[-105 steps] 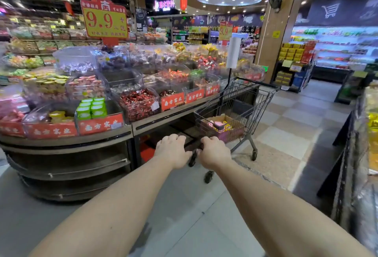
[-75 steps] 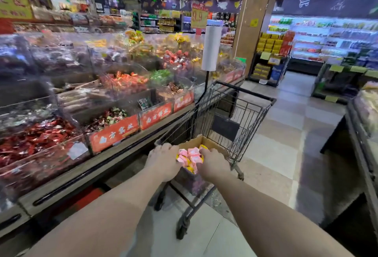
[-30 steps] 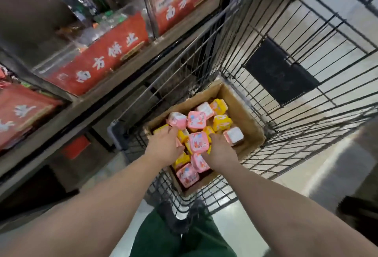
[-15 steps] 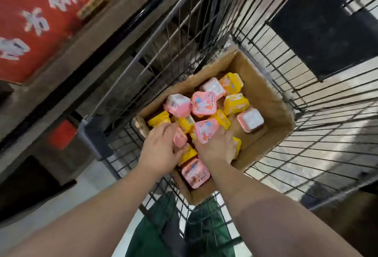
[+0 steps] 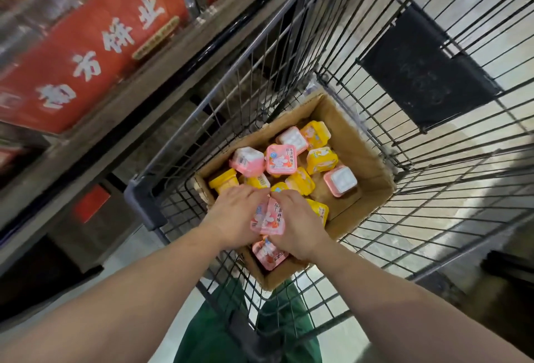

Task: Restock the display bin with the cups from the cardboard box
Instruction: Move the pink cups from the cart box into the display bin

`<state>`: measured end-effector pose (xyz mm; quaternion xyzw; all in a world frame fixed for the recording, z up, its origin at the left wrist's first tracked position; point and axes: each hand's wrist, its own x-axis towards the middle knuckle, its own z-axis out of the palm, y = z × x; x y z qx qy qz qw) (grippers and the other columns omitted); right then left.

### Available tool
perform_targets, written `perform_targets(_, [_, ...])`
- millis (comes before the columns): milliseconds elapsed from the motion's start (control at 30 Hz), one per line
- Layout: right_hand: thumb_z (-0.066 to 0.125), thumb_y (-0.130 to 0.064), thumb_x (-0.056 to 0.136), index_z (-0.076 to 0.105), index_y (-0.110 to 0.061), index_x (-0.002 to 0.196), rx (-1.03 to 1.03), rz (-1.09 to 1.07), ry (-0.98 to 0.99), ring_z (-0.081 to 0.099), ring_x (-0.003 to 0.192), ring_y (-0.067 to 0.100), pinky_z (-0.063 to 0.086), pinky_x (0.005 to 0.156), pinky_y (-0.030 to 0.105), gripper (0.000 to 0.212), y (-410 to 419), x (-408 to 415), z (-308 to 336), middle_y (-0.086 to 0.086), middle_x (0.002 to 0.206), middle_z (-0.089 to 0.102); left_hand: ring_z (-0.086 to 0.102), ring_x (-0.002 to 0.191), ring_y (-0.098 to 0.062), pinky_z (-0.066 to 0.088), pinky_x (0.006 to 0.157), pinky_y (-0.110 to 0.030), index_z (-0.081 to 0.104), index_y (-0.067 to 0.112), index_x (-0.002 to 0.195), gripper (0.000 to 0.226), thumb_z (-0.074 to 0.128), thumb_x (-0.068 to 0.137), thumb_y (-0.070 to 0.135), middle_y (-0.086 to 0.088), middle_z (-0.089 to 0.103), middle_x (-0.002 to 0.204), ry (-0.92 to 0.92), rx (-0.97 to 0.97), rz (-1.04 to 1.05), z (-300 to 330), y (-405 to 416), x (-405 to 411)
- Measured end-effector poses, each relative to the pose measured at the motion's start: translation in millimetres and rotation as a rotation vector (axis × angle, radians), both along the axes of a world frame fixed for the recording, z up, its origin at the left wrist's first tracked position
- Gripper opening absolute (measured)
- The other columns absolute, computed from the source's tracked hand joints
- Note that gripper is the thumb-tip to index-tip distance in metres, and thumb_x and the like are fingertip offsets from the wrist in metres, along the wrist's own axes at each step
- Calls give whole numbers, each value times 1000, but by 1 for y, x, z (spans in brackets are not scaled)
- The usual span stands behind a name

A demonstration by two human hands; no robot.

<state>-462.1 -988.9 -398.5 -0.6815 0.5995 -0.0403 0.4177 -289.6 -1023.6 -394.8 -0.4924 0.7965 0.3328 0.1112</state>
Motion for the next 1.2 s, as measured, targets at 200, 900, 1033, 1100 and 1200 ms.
perform_targets(200, [81, -37, 70, 27, -14, 149, 238, -211, 30, 33, 137, 21, 35, 109, 37, 98, 10, -15, -14, 6, 145, 38, 43, 130, -16, 18, 112, -39, 43, 26, 136, 90, 50, 60, 73, 5, 50, 135, -21, -54, 107, -1, 9, 15])
perform_targets(900, [72, -69, 60, 49, -23, 120, 487, -182, 421, 54, 114, 21, 33, 104, 43, 79, 20, -22, -54, -3, 117, 59, 47, 117, -18, 26, 105, -35, 43, 28, 135, 82, 74, 64, 54, 5, 54, 126, 15, -120, 221, -2, 9, 33])
perform_targets(1033, [86, -38, 61, 49, -15, 119, 446, -341, 138, 57, 105, 22, 48, 82, 32, 74, 19, -21, -20, -2, 109, 54, 44, 121, -19, 24, 107, -35, 38, 29, 139, 86, 73, 65, 55, 4, 50, 130, -27, -78, 168, 19, 11, 37])
perform_targets(1100, [88, -37, 56, 46, -14, 129, 393, -347, 87, 56, 110, 21, 49, 88, 33, 87, 19, -19, -4, 2, 121, 54, 43, 124, -19, 24, 107, -35, 36, 30, 140, 86, 71, 66, 56, 4, 48, 131, -48, -39, 143, 31, 8, 38])
perform_targets(1200, [87, -26, 62, 33, -20, 144, 318, -311, 47, 49, 120, 22, 43, 101, 32, 98, 24, -14, 33, 6, 132, 41, 45, 122, -21, 32, 105, -34, 36, 30, 136, 84, 73, 65, 53, 2, 46, 128, 9, 62, 170, 57, 5, 42])
